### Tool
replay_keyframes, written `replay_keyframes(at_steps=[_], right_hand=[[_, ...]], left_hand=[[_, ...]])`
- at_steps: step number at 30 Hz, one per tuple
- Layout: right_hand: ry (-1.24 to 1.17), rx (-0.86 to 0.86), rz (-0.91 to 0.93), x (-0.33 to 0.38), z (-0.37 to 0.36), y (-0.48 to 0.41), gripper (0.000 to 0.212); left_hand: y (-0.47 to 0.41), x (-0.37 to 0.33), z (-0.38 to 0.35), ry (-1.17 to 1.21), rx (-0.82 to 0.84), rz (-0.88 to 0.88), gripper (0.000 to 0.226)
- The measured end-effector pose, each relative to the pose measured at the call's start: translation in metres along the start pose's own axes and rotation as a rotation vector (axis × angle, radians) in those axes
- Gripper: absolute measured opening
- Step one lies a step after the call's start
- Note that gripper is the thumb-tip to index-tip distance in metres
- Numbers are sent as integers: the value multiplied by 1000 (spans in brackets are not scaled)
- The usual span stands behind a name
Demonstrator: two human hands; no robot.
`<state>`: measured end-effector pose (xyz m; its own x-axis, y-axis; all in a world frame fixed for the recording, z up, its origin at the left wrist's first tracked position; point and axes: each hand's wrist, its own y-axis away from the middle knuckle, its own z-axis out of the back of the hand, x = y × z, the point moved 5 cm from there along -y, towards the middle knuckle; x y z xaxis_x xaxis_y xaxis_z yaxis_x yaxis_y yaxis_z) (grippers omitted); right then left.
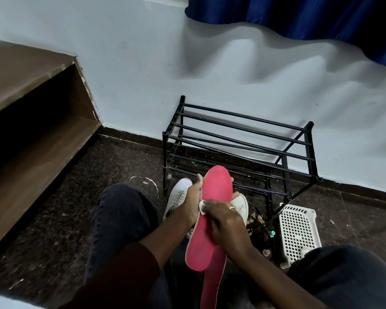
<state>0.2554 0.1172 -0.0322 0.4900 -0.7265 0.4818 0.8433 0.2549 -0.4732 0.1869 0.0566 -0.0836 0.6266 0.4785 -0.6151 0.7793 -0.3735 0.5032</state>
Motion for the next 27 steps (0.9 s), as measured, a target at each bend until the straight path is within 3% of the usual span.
replay_keyframes(at_steps=[3,7,10,13,16,19,24,27], right_hand=[[114,28,17,-14,-1,-13,27],[251,-78,-133,-45,14,-47,23],[207,-138,-238,-51,23,-55,18],[138,-75,-184,-37,18,-43,20],[64,3,-153,-22,18,-17,26],[29,44,-64,-15,27,-4,29],[-53,-64,-338,-38,42,-24,13],[53,-21,-405,-45,39,-34,23]], left_hand=[[-4,7,1,-39,-6,68,64],[-15,20,5,10,3,138,74],[-16,26,-3,6,24,174,73],[-18,21,-9,70,16,111,74],[-18,18,-20,87,83,79,90],[-22,24,-22,138,106,123,82],[-22,27,-29,92,154,90,74],[-21,28,-32,130,191,78,74]])
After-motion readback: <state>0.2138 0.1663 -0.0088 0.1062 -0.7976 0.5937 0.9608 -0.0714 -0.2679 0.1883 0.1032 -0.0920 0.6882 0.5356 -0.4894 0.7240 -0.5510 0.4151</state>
